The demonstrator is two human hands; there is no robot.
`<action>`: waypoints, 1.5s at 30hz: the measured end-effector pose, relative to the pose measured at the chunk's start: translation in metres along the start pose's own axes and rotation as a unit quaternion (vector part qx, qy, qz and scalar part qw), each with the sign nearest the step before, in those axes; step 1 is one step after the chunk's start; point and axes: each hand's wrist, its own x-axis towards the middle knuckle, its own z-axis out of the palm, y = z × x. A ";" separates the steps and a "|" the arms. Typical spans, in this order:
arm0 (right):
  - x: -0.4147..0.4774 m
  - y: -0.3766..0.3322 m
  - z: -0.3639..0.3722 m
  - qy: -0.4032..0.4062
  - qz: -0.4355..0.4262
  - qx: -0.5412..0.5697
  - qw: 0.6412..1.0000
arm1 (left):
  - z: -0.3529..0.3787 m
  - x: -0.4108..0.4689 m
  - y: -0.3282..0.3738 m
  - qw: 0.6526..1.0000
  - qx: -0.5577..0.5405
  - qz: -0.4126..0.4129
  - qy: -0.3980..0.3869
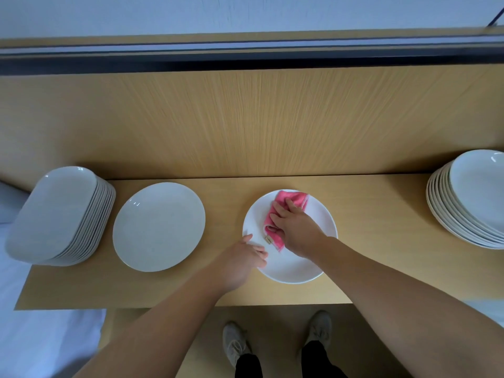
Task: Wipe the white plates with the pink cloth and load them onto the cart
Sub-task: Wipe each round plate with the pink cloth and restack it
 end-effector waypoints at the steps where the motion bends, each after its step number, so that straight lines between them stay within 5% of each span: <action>1: 0.004 -0.002 0.001 0.025 -0.018 -0.013 0.999 | -0.014 0.007 0.005 0.992 -0.089 0.022 -0.086; 2: 0.007 -0.004 0.001 0.033 -0.028 -0.012 0.999 | -0.015 0.011 0.011 0.986 0.016 0.110 -0.128; 3: 0.008 -0.007 0.002 0.045 -0.042 0.001 0.998 | -0.016 0.010 0.013 0.987 -0.010 0.155 -0.040; 5: 0.010 -0.013 0.002 0.044 -0.037 0.041 0.998 | -0.032 0.008 0.016 0.994 -0.038 0.088 -0.046; 6: 0.010 -0.015 0.003 0.027 -0.015 0.085 0.996 | -0.023 0.007 0.015 0.996 -0.040 0.074 0.040; 9: 0.008 -0.020 0.001 -0.014 0.047 0.184 0.982 | -0.003 -0.001 0.011 0.966 -0.098 0.228 0.068; 11: 0.007 -0.023 -0.001 -0.008 0.048 0.184 0.982 | -0.012 -0.006 0.011 0.961 -0.134 0.197 0.142; 24: -0.005 -0.005 -0.002 -0.111 -0.107 0.079 0.985 | -0.014 -0.014 0.019 0.960 -0.165 0.143 0.174; 32: -0.032 0.004 0.001 -0.163 -0.153 0.083 0.971 | -0.021 -0.017 0.021 0.970 -0.210 0.063 0.103; 41: -0.070 0.037 -0.032 -0.246 -0.085 0.021 0.965 | -0.031 -0.014 0.025 0.982 -0.191 0.004 0.012; 45: -0.069 0.042 -0.036 -0.147 -0.054 0.047 0.987 | -0.034 -0.014 0.029 0.984 -0.178 -0.013 0.014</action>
